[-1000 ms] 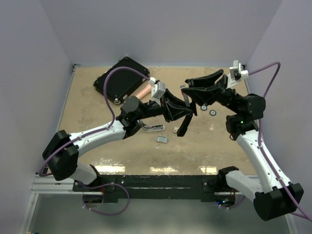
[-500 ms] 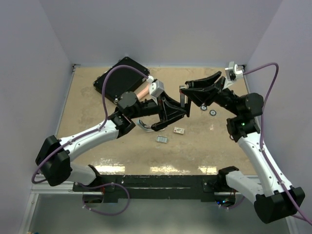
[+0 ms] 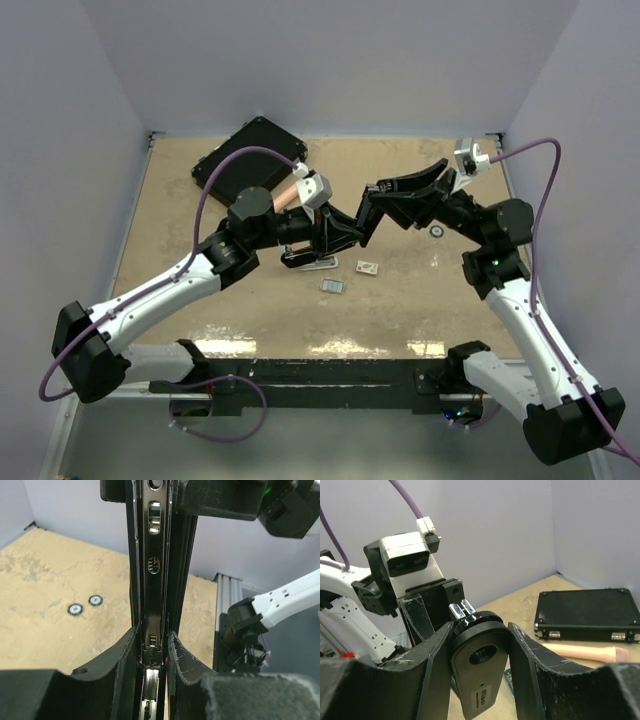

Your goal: Load the staples into the stapler

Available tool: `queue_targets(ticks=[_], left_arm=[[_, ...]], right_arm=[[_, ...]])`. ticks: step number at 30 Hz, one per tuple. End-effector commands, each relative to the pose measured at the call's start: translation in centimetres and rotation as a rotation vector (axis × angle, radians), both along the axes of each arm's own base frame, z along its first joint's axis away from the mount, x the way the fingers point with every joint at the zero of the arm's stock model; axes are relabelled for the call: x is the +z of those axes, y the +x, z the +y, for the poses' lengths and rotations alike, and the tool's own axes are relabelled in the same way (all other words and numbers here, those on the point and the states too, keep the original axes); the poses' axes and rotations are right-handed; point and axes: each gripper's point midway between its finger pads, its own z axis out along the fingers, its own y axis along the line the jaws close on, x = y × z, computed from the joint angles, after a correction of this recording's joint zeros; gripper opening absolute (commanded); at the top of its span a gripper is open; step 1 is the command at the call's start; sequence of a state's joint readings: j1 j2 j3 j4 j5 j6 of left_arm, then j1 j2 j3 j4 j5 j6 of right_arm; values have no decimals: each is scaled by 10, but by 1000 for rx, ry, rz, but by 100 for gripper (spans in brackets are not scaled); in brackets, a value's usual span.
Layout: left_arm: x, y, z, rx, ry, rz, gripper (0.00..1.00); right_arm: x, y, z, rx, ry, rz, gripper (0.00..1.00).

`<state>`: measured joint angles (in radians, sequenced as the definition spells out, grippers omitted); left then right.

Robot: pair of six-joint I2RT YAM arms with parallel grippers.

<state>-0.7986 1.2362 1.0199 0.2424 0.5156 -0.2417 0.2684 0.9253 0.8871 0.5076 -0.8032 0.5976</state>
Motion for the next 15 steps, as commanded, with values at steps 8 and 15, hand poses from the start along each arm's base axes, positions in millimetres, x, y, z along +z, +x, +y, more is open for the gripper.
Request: queue_targets(ticks=[8, 15], left_arm=[[19, 48, 67, 317, 183, -120, 0], [-20, 55, 102, 393, 420, -118, 0]], right_arm=[[-38, -6, 0, 34, -31, 28, 48], [-41, 2, 0, 9, -60, 30, 88]])
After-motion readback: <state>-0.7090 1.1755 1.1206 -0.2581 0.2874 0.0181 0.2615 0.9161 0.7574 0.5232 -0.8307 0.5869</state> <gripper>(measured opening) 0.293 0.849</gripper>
